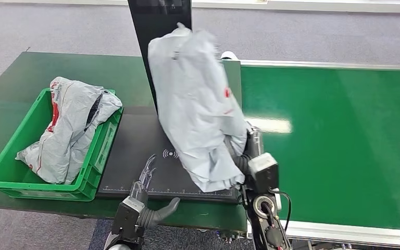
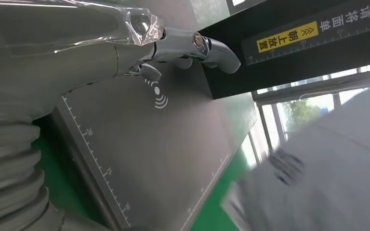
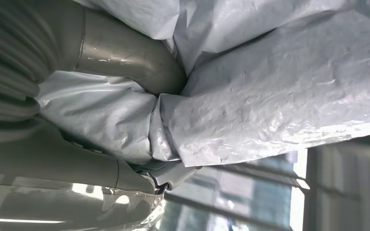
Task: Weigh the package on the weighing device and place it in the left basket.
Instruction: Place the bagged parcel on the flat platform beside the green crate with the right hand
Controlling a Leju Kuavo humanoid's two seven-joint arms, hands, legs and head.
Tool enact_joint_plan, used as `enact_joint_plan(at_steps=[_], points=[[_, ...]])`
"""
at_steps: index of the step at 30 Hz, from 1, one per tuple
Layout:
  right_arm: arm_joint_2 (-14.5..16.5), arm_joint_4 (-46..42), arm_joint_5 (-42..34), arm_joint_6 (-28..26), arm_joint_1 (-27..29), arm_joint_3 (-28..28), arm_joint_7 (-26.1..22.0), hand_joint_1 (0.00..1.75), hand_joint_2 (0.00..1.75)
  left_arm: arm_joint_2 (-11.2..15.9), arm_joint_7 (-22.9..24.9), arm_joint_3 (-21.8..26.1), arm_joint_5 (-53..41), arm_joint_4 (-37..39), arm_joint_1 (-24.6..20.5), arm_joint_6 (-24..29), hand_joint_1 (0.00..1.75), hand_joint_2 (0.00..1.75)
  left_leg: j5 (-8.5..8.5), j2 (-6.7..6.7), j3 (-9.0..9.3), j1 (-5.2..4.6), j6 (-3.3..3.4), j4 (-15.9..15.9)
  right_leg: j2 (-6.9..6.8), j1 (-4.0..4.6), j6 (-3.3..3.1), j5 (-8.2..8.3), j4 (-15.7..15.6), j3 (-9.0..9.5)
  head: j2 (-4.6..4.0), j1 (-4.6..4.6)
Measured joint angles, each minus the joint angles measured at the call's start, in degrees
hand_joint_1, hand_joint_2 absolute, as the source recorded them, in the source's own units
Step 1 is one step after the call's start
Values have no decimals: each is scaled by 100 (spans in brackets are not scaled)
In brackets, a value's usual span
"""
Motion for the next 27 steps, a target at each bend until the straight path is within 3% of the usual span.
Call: enact_joint_plan(at_steps=[9, 13, 21, 27], points=[[80, 2016, 1518, -860, -925, 634, 1205, 171, 175, 2, 651, 260, -943, -42, 9, 1484, 0, 175, 0, -2, -6, 0, 0, 0, -1, 0, 0, -1, 1, -6, 0, 0], [102, 2428, 1810, -1126, -1057, 732, 1444, 1, 175, -1, 750, 400, -1132, -133, 51, 1658, 0, 175, 0, -2, -8, 0, 0, 0, -1, 0, 0, -1, 1, -8, 0, 1], [103, 2701, 1983, -970, -1043, 777, 1514, 0, 175, -54, 945, 617, -1514, -196, 70, 2433, 0, 175, 0, -3, -7, 0, 0, 0, -1, 0, 0, 0, 1, -11, 0, 1], [98, 2474, 1608, -572, -753, 758, 1121, 0, 175, -139, 685, 935, -1422, -518, 156, 3308, 0, 175, -1, -2, -10, 1, -1, 0, -1, 0, -1, -1, 1, -15, 0, 1]])
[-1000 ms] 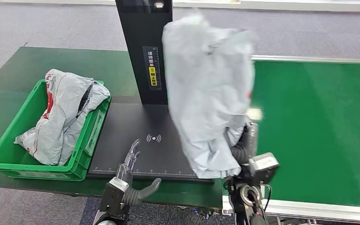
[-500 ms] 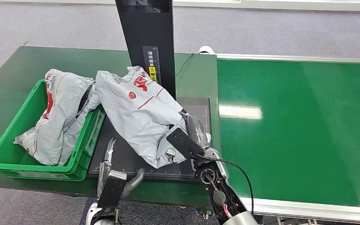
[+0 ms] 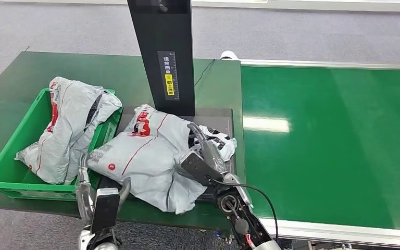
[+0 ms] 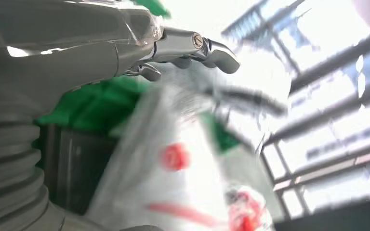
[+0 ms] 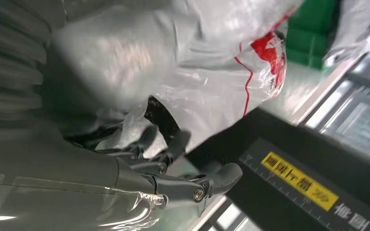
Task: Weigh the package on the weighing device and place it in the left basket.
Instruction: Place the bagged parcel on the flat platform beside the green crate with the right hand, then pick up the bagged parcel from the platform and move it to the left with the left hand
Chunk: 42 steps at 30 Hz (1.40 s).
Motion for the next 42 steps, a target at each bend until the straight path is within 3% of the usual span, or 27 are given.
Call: enact_joint_plan(at_steps=[9, 12, 18, 25, 35, 42], points=[[-24, -971, -831, 597, 709, -39, -521, 0, 175, -270, -1126, 716, 745, -801, 300, 230, 0, 175, -2, 1, -2, 0, 0, 0, 0, -1, 0, -1, -1, -3, 0, -1], [-39, -1254, -958, 608, 915, -70, -597, 0, 175, -320, -1214, 821, 717, -936, 365, 228, 0, 175, -1, 0, -2, 0, 0, 0, 0, -1, 0, -1, -1, -5, 0, -1], [-74, -1808, -1414, 780, 1259, -262, -684, 0, 175, -326, -104, 503, -437, -569, 141, -95, 0, 175, -1, 0, -1, -2, 1, 0, 0, -2, 1, 0, -2, -4, 0, 1], [-98, -1897, -1517, 897, 1399, -472, -679, 0, 175, -213, 717, -120, -1508, 380, -499, -700, 0, 175, 0, 1, 0, -1, 1, 2, 1, -2, 0, 3, -1, -4, 0, 0], [-93, -1563, -1513, 896, 1303, -593, -731, 0, 175, -7, 1266, -895, -2219, 1509, -1354, -830, 0, 175, 0, 1, -4, -1, 1, 2, 1, -1, -1, 4, -1, -5, 0, -1], [-79, -1472, -1381, 714, 1298, -567, -744, 0, 175, 75, 1561, -1130, -2450, 2653, -2165, -895, 0, 175, 3, 0, -2, -1, 1, 2, 0, -1, -1, 5, -1, -2, 0, -1]])
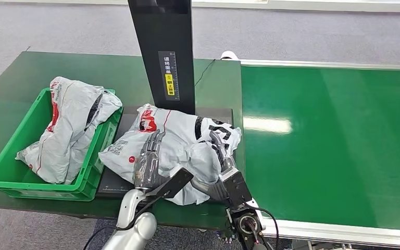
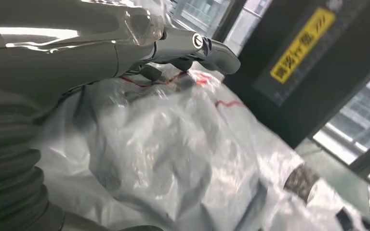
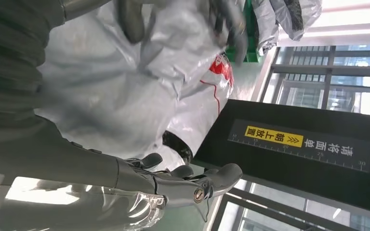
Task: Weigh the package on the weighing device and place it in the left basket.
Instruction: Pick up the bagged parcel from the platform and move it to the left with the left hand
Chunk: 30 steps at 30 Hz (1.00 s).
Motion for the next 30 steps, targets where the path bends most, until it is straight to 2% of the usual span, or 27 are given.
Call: enact_joint_plan(at_steps=[7, 13, 17, 19, 23, 25, 26, 29, 30], points=[[-17, -7, 45, -109, 144, 21, -1, 0, 175, 26, 120, -77, -136, 1105, -658, 12, 0, 175, 0, -1, -1, 0, 0, 0, 0, 0, 0, 0, 1, 0, 0, 2], [-26, -67, 49, -115, 215, 34, -7, 0, 175, 39, 305, -139, -343, 1627, -932, -84, 0, 175, 0, -1, 4, 0, 0, 0, -1, 0, 0, 0, 0, 7, 0, 0], [-26, -74, 49, -115, 211, 34, -8, 0, 175, 39, 270, -159, -370, 1769, -999, -38, 0, 175, 1, -2, 14, 0, 0, 0, -3, 0, 0, 0, 0, 21, 0, 1], [-26, -74, 46, -115, 211, 34, -8, 0, 175, 39, 70, -150, -223, 1781, -995, 46, 0, 175, 1, -2, 17, 0, 1, 0, -3, 0, 0, 0, 0, 24, 0, 2], [-28, -74, 33, -122, 212, 38, -9, 0, 175, 64, -709, -80, 571, 1607, -868, 126, 0, 175, 2, -1, 17, 0, 1, 0, -2, 0, 0, 0, 1, 21, 0, 1], [-27, -78, 26, -127, 214, 52, -7, 0, 175, 93, -926, -52, 857, 1430, -777, 113, 3, 175, 2, -1, 16, 0, 1, 0, -1, 0, 0, 0, 1, 18, 0, 1], [-32, -80, 26, -132, 217, 56, -3, 0, 175, 108, -998, -41, 951, 1336, -738, 106, 14, 175, 2, -1, 14, 0, 1, 0, -2, 0, 0, 0, 1, 16, 0, 1], [-49, -84, 26, -145, 224, 41, 8, 0, 175, 144, -1153, -27, 1163, 1060, -628, 54, 111, 175, 1, -1, 7, 0, 0, 0, -1, 0, 0, 0, 1, 10, 0, 1], [-50, -84, 25, -145, 223, 36, 8, 0, 175, 158, -1186, -26, 1219, 979, -593, 22, 137, 175, 1, 0, 6, 0, 0, 0, 0, 0, 0, 0, 1, 9, 0, 1]])
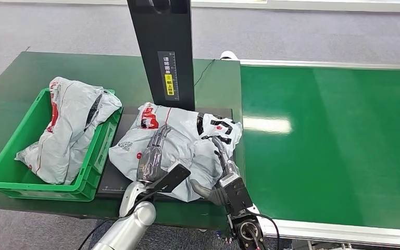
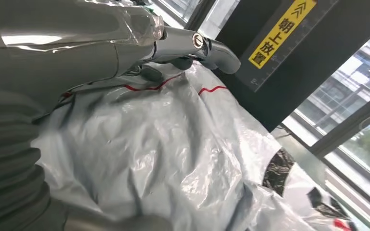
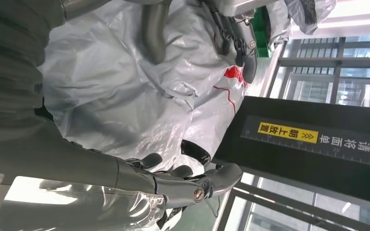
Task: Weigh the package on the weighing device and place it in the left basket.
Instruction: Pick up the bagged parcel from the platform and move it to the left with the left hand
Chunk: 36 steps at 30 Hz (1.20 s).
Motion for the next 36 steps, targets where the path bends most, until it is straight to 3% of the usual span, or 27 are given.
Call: enact_joint_plan(at_steps=[6, 19, 26, 29, 36], points=[[-2, 1, 0, 0, -8, -8, 0, 0, 175, 79, -56, 2, 193, -356, 168, -176, 172, 175, 0, 0, -2, 0, 0, 0, 0, 0, 0, 0, 0, -2, 0, 1], [-2, 0, 0, 7, -59, -6, 3, 0, 175, 143, 404, -179, -337, -77, 88, -540, 175, 175, 0, -1, -1, 0, 0, 0, 0, 0, 0, 0, 0, -2, 0, 0], [-2, 0, 0, 13, -56, -8, 9, 0, 175, 117, 56, -184, -145, 127, 15, -282, 175, 175, 0, -1, 0, 0, 0, 0, 0, 0, 0, 0, 0, -1, 0, 1], [-14, -1, 0, 5, -28, -15, 9, 0, 175, 143, -245, -182, 270, -362, 223, -221, 175, 175, -1, 2, -4, 0, -1, 0, 3, 0, 0, 0, 0, -6, 0, 1], [-58, -2, -15, -60, 47, -50, -37, 0, 175, 440, -953, -153, 1580, -2605, 906, -13, 175, 175, -1, 3, -15, 2, -1, 0, 5, 2, -2, -1, 1, -19, 0, 0]])
